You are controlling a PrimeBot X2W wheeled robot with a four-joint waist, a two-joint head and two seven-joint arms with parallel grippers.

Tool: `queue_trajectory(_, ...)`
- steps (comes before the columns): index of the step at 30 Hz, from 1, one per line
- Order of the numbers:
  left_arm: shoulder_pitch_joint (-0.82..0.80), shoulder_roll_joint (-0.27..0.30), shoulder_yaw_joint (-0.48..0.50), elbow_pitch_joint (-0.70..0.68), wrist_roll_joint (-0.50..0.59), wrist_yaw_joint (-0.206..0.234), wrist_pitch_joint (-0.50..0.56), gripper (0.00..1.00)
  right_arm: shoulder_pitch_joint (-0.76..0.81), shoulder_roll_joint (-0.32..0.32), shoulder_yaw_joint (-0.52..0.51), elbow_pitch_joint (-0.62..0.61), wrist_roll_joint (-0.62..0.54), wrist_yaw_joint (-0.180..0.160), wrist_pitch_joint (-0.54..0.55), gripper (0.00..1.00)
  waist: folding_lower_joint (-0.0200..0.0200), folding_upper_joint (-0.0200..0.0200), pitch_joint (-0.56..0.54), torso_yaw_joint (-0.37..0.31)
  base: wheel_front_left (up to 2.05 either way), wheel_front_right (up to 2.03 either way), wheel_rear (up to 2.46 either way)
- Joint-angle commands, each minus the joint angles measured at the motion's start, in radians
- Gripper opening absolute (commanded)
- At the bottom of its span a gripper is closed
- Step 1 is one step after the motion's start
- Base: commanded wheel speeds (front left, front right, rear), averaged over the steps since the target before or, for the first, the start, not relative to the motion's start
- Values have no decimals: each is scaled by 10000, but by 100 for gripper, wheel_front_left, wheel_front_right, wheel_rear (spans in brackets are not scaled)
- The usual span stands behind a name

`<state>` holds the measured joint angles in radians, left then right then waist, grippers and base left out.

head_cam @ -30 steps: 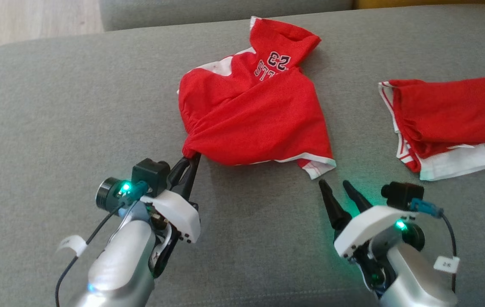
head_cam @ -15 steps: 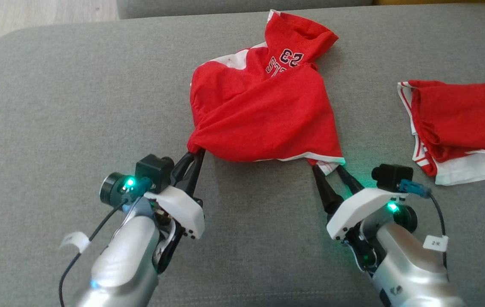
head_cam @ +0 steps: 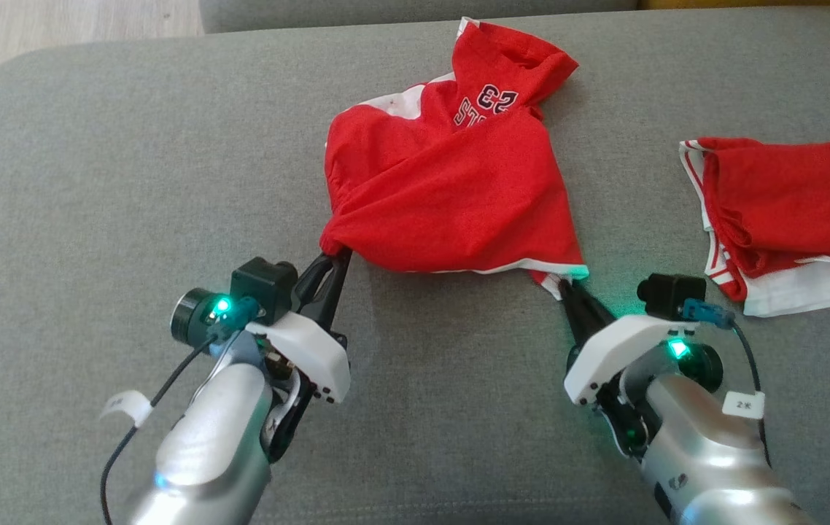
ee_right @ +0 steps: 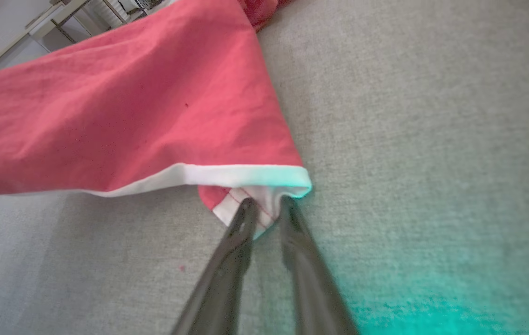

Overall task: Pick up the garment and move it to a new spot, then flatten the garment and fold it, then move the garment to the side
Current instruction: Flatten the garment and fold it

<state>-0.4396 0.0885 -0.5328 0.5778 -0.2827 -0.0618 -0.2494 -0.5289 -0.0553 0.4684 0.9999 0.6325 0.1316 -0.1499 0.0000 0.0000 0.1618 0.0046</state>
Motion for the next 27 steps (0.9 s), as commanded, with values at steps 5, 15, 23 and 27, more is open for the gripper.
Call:
queue_trajectory(5,-435,109,522,-248,98,9,-124,0,-304,51,200,615,-347,-9,-329,0,0,0,-138,-47,0,0,0)
queue_trajectory(15,-242,126,1008,-414,-250,61,-124,0,-1445,-915,157,2041,-2870,-9,-902,0,0,0,-732,-145,0,0,0)
queue_trajectory(23,-89,270,1177,-826,-507,-11,-91,0,-2484,-2766,799,1920,-5243,-9,-990,0,0,0,-1276,-103,0,0,0)
queue_trajectory(27,19,413,1187,-1193,-614,-37,84,0,-2814,-3369,993,1621,-6137,-9,-938,0,0,0,-1525,-82,0,0,0)
